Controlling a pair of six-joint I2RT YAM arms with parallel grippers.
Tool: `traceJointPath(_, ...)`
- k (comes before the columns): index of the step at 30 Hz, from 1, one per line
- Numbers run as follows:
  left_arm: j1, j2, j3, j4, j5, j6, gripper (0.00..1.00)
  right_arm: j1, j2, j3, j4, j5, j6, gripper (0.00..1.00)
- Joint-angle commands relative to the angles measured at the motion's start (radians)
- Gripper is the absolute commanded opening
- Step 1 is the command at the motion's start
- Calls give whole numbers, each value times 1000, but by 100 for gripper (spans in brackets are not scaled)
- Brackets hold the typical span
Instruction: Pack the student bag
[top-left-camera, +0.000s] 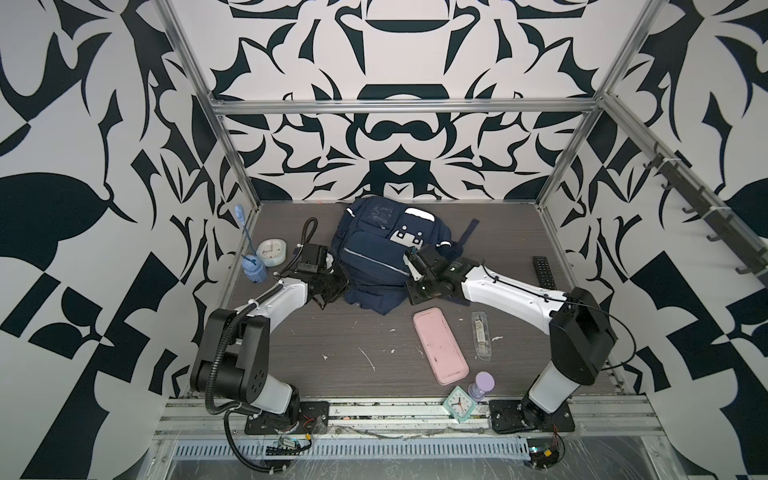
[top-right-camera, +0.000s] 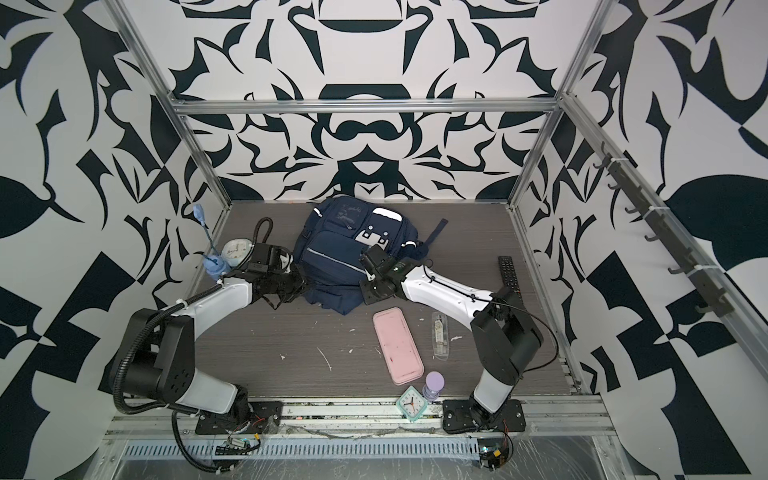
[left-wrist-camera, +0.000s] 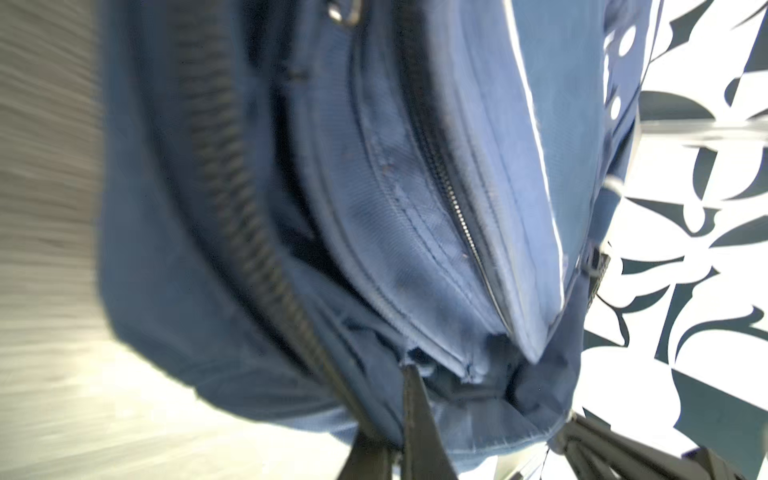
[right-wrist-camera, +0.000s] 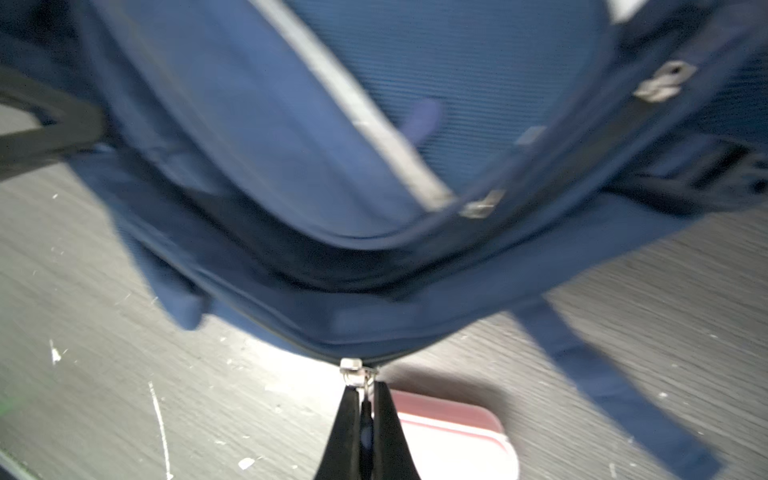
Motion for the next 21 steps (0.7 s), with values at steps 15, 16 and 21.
traceJointPath(15, 45, -43, 10, -79, -15, 102, 0, -255, 101, 5, 32, -12, -91, 0)
traceJointPath(16, 45, -42, 10, -81, -13, 103, 0, -266, 115, 18, 32, -12, -93, 0)
traceJointPath(21, 45, -42, 4, -81, 4, 103, 0, -319, 183, 82, 22, -4, -98, 0)
